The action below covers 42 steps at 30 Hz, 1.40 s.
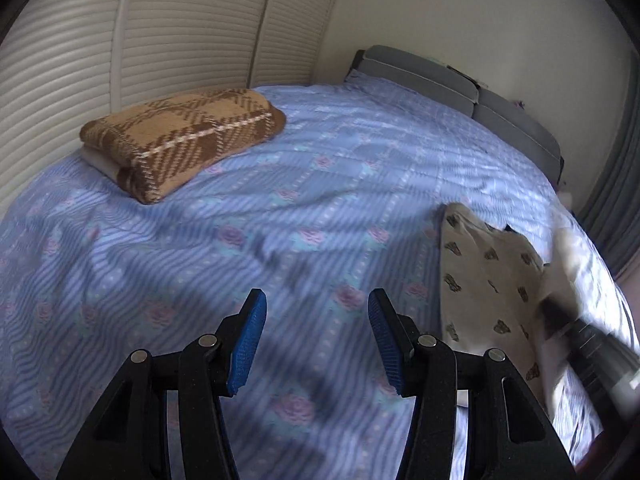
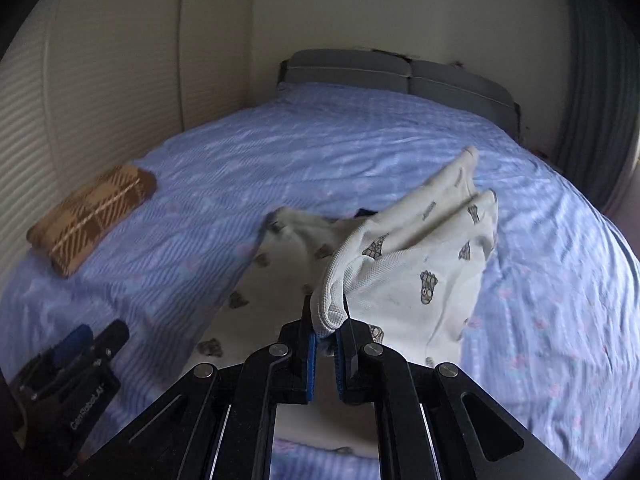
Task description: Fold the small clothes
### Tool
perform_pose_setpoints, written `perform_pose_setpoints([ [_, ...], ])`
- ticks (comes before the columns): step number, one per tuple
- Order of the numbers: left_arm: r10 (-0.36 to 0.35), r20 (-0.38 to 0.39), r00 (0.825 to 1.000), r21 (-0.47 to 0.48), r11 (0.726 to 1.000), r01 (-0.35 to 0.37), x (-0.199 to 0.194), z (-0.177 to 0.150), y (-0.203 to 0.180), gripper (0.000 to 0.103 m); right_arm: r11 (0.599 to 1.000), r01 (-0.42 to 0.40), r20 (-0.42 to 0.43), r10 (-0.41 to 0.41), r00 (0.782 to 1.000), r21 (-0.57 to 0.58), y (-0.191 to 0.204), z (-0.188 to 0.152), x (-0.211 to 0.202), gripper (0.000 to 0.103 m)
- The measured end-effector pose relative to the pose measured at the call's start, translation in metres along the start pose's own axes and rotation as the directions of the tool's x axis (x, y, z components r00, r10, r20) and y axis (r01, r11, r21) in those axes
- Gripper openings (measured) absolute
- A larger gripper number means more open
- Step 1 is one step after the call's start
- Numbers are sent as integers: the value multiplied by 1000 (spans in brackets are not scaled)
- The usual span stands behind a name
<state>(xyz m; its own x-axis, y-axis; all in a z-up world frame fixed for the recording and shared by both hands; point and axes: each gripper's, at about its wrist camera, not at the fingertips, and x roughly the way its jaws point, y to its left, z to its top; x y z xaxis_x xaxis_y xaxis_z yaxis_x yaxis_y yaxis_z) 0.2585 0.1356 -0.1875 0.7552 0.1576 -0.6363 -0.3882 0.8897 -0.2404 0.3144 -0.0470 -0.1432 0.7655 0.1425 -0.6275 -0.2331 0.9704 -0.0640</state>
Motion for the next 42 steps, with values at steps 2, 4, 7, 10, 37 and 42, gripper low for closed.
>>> perform_pose_setpoints([
  [2,4,-4,1000,-3,1000,-4,-1,2,5,53,998,-34,-44,31,999,-60,23,-12,12,8],
  [4,3,-9,1000,5,1000,-3,0,2,5,53,993,-75,-89,67,994,-91,35,-23,22,8],
  [7,-13,-26,1000,31,999,14,3,0,-1,53,987,-132,-139,118,983,-95,37,-37,33,9],
  [10,-29,-22,999,33,999,30,1,0,-2,53,975,-222,-135,216,967,-26,24,-41,32,9],
  [37,-233,-15,972,217,949,231,-22,23,-47,53,949,-300,-28,304,952,100,-30,-42,-9,44],
  [42,-334,-179,925,257,892,372,10,50,-81,52,977,-73,-27,80,996,200,-79,-40,-5,44],
])
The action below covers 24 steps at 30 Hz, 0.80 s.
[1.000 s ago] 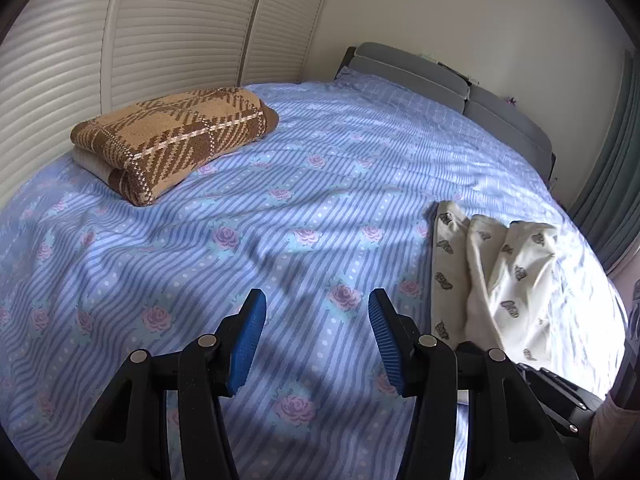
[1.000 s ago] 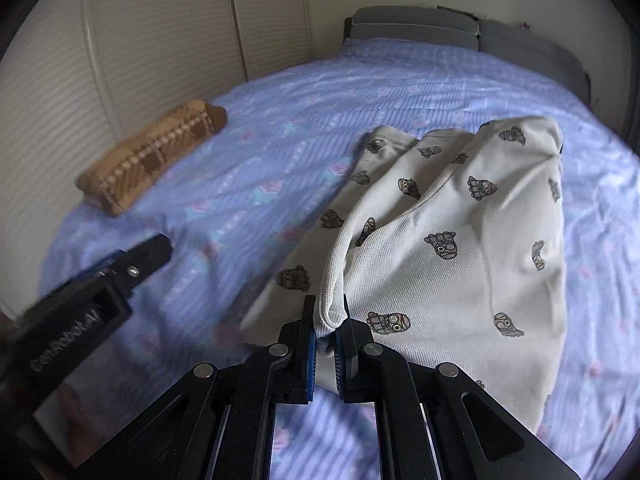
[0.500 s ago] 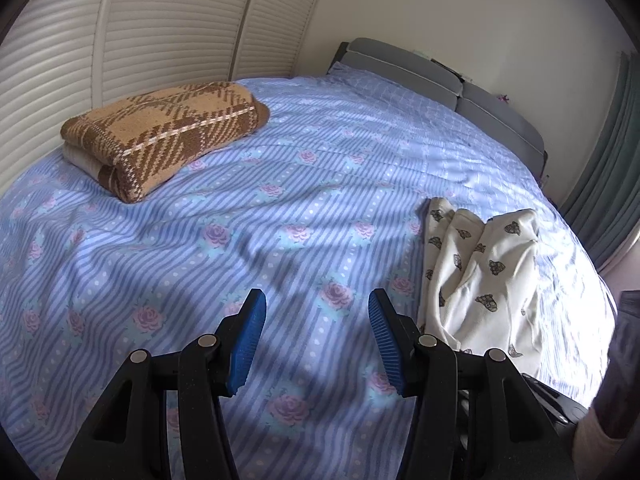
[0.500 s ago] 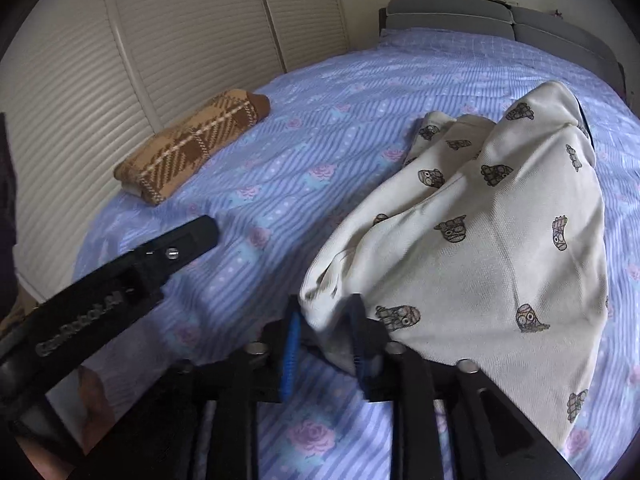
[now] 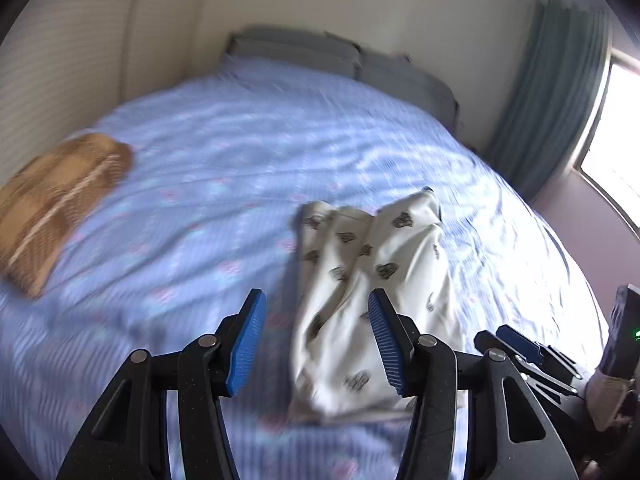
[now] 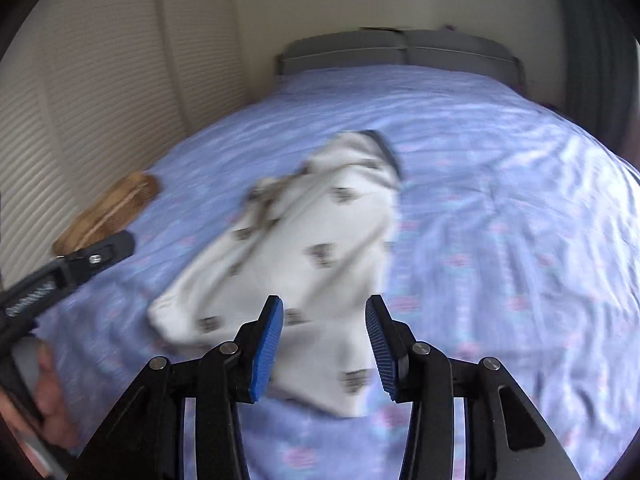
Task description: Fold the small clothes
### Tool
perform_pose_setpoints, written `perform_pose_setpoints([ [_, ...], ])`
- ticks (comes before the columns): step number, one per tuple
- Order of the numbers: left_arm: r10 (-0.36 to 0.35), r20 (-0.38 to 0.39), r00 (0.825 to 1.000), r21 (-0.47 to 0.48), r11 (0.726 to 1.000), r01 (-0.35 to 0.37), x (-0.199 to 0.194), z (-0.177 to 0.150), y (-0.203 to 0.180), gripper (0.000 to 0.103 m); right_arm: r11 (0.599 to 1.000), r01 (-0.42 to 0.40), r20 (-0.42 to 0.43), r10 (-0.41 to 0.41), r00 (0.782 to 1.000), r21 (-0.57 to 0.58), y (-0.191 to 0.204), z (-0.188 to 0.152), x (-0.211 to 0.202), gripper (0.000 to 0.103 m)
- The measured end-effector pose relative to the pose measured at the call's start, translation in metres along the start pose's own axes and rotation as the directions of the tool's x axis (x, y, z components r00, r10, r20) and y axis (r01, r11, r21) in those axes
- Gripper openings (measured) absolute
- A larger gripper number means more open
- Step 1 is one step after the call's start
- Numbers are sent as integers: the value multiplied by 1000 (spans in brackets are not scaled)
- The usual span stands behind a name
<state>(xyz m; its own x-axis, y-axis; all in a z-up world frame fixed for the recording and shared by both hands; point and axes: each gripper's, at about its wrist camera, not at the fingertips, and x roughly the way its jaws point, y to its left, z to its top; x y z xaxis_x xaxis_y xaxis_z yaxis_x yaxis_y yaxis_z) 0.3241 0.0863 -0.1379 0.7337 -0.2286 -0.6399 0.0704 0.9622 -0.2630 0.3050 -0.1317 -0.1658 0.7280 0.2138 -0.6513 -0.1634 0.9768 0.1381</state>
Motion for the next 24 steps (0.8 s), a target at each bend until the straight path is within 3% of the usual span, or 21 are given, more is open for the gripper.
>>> perform_pose_setpoints([
  [5,-75,-83,994,118,989,85,50,46,-18,50,980,68,-2,-69,998,189,-42,9,12,44],
  [10,-123,-182,976,169,973,154,106,71,-33,27,966,58,40,-70,997,250,-55,15,19,44],
  [12,-143,-197,970,187,966,181,119,75,-39,23,967,50,47,-64,997,250,-58,16,20,44],
  [15,-151,-217,964,202,959,196,134,77,-45,22,966,42,67,-61,996,256,-66,15,19,44],
  [20,-203,-271,941,164,953,253,154,77,-44,22,955,10,66,-31,997,296,-79,9,28,44],
  [24,-200,-313,928,158,953,259,167,70,-46,22,951,-3,66,-18,998,310,-84,6,33,44],
])
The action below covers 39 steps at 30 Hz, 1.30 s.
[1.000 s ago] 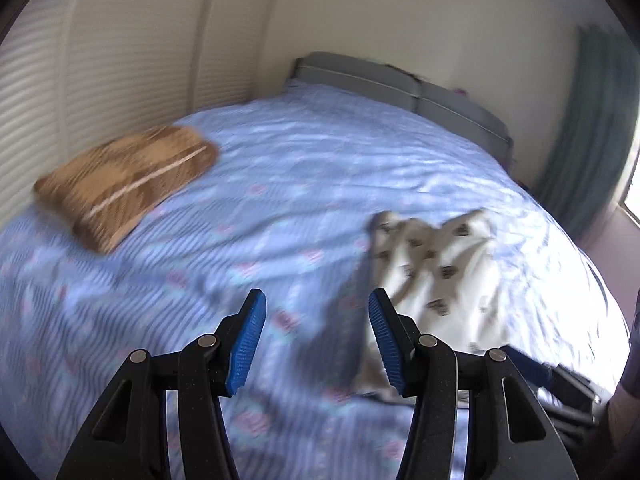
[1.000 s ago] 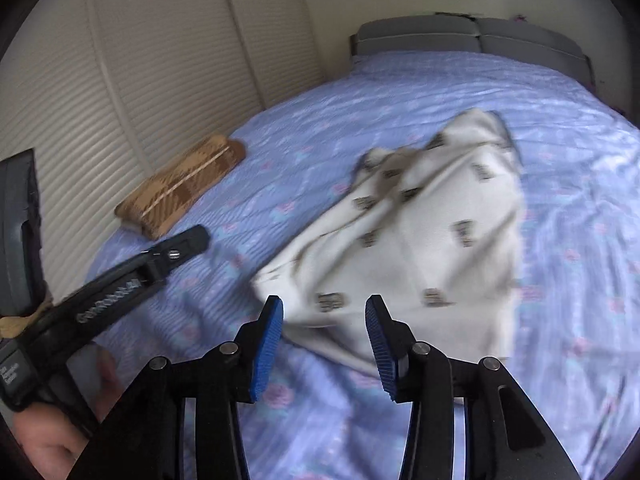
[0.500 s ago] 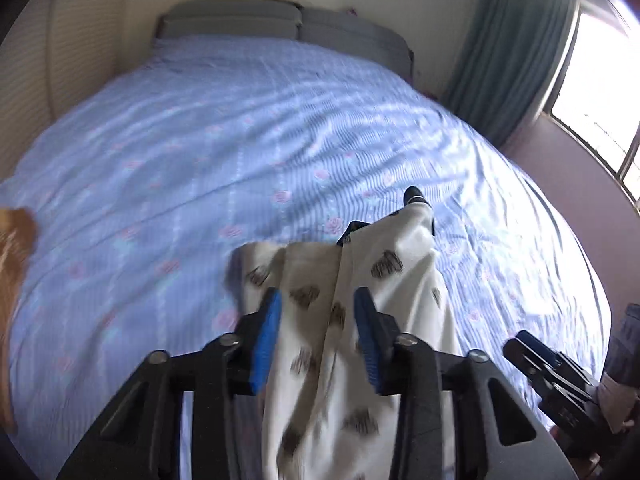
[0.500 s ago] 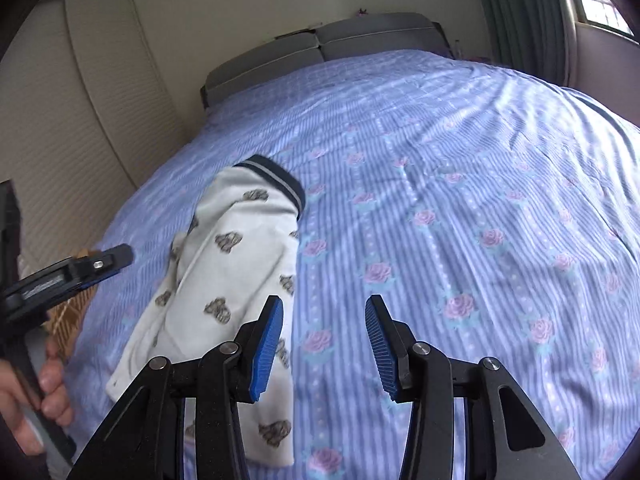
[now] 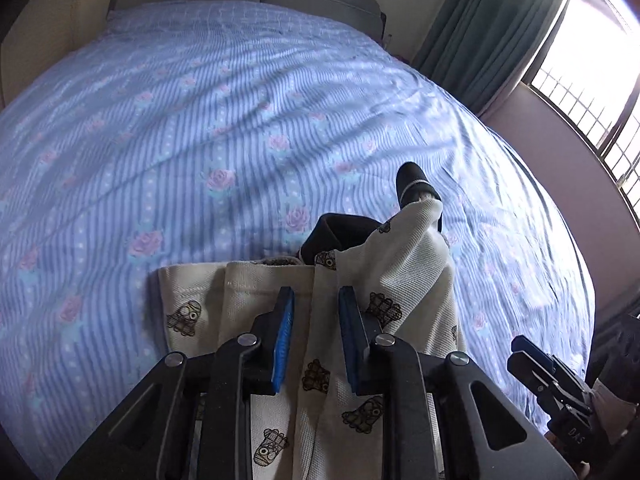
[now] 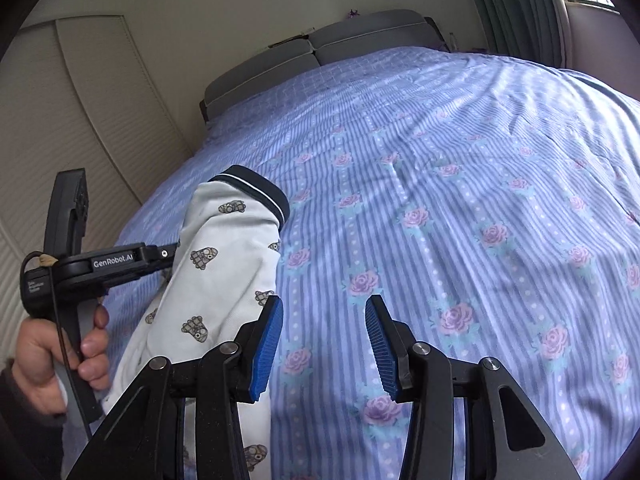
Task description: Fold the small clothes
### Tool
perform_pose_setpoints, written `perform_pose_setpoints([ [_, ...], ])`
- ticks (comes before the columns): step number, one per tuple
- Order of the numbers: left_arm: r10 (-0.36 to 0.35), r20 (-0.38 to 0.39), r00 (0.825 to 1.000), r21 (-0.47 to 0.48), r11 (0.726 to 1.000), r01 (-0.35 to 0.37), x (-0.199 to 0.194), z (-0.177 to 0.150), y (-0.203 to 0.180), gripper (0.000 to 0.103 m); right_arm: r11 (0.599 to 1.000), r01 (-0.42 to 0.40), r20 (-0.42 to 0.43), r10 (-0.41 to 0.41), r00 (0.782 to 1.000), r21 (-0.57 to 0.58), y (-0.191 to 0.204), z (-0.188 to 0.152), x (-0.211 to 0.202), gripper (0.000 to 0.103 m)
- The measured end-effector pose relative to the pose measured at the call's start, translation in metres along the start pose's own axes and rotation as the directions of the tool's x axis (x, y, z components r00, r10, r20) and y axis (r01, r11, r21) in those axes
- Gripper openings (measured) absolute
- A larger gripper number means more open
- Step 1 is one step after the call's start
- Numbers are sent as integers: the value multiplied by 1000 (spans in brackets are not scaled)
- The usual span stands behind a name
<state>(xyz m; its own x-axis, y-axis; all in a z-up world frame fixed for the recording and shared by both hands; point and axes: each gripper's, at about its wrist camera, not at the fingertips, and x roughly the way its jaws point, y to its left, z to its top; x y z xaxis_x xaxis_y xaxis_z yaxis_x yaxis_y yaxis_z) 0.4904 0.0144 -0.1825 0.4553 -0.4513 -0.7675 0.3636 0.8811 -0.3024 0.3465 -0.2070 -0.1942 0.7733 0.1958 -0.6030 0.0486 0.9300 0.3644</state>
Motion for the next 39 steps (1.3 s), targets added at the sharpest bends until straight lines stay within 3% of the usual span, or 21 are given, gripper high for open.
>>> perform_pose_setpoints([
  [3,-5,-9,1000,-13,1000,5,5,-2,0,22,1000,-6,-15,6,1000,10,-3,-2,4,44],
  [5,-5,-6,1000,-10,1000,5,7,0,-2,9,1000,-9,-20,10,1000,19,-6,-3,7,44],
  [7,17,2,1000,-1,1000,-17,4,-1,-4,7,1000,-11,-23,11,1000,25,-8,-4,7,44],
  [13,46,58,997,-8,999,-46,-25,-1,-4,6,998,-17,-34,19,999,64,-15,-3,9,44],
  [18,115,99,988,-17,993,-114,-51,-1,4,6,996,-20,-37,24,999,86,-19,-4,9,44],
  [24,141,43,989,-40,989,-139,-33,-6,21,6,997,-21,-34,24,999,80,-16,-5,6,44],
  [27,133,26,991,-56,990,-132,-23,-11,26,8,997,-23,-31,25,999,77,-14,-5,6,44],
  [31,146,50,988,-72,987,-142,-27,-12,30,31,996,-29,-28,31,999,79,-14,-5,5,44],
  [39,158,32,987,-42,987,-157,-15,-6,32,31,997,-31,-34,33,999,72,-12,-5,7,44],
])
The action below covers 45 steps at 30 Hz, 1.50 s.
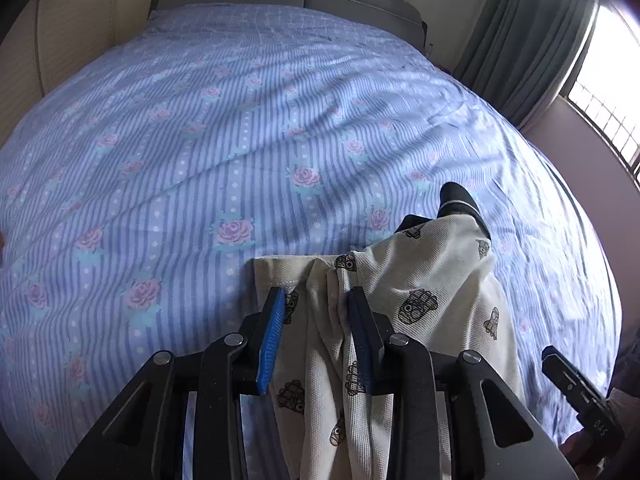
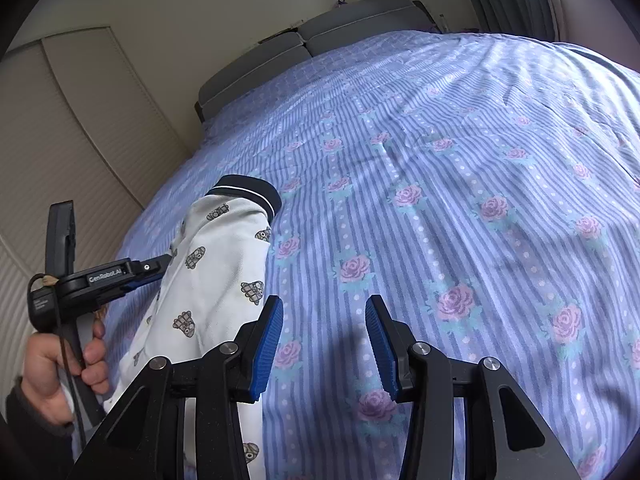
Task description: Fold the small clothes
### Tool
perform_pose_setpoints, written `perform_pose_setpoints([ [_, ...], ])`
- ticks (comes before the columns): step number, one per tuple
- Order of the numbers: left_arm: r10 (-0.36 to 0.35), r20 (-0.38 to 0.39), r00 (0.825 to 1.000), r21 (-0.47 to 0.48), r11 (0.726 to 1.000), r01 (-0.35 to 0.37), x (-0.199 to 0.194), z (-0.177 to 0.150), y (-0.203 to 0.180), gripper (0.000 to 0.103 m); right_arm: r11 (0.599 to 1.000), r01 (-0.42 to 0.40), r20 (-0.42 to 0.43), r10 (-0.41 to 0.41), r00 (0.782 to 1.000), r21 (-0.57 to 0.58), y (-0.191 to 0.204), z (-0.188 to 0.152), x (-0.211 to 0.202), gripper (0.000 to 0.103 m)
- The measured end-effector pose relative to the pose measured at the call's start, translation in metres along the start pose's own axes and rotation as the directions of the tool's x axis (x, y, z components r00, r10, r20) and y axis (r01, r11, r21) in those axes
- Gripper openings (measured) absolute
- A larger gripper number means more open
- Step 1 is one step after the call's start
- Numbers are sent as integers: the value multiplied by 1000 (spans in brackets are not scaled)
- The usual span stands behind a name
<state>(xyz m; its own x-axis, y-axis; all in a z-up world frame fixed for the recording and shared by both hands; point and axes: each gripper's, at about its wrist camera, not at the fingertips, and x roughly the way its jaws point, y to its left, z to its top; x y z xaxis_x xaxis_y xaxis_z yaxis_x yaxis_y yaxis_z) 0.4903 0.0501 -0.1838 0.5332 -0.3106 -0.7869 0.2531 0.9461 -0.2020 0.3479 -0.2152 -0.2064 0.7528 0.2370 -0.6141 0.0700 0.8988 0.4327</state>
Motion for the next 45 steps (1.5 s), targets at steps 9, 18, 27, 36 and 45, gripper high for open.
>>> perform_pose_setpoints([
  [9,-29,-45,999,-28,999,28,12,1,3,25,1000,-2,-4,2,1000,7,-1,0,1,44],
  [18,-37,15,999,-55,998,38,-9,-2,2,8,1000,-12,-12,12,1000,28,-5,0,2,44],
  [27,19,64,998,-76,997,-14,-29,-5,14,9,1000,-13,-14,14,1000,26,-5,-1,2,44],
  [36,55,69,996,-90,995,-48,-29,-22,14,33,1000,-18,-20,18,1000,23,-5,0,4,44],
  [45,7,66,998,-15,1000,-6,-54,-48,-11,33,999,-25,-16,25,1000,20,-3,0,3,44],
])
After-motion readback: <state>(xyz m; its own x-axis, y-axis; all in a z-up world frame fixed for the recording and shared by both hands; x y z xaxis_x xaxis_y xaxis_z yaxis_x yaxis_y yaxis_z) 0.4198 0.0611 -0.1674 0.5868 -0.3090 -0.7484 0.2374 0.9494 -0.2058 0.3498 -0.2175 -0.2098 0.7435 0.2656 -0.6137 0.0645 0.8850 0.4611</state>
